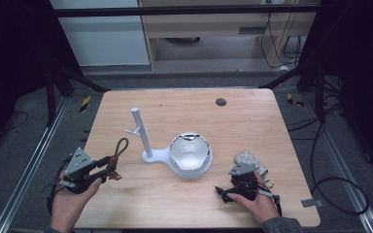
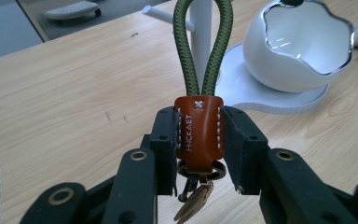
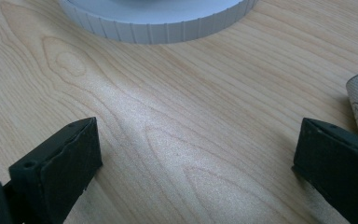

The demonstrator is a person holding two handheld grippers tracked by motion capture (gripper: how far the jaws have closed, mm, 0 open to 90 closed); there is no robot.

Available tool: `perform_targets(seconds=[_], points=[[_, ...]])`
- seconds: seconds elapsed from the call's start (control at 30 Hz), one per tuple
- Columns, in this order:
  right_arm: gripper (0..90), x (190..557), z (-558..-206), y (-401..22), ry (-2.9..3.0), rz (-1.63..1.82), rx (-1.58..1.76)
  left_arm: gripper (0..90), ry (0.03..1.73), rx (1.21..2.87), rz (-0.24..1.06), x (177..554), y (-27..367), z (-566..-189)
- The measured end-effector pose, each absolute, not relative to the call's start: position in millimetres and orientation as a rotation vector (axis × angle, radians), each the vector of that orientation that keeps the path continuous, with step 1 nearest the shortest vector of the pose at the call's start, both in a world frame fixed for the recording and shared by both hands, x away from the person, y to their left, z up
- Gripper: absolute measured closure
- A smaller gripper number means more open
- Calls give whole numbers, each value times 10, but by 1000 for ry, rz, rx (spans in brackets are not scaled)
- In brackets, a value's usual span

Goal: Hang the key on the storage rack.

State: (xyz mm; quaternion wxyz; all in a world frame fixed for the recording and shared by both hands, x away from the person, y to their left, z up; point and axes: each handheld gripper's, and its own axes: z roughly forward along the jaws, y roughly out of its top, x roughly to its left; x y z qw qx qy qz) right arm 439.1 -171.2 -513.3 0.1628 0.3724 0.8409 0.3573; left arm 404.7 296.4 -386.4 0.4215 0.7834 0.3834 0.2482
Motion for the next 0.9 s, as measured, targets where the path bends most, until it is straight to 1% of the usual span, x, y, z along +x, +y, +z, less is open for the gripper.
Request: perform_targets(seconds=[0.63, 0.9], points=[[8, 4391, -5133, -1712, 2399, 1019, 1062, 660, 880, 1864, 651, 3911, 2818, -3703], [8, 4391, -5132, -1712, 2400, 1018, 1062, 659, 877, 1860, 642, 3979, 2742, -3681]])
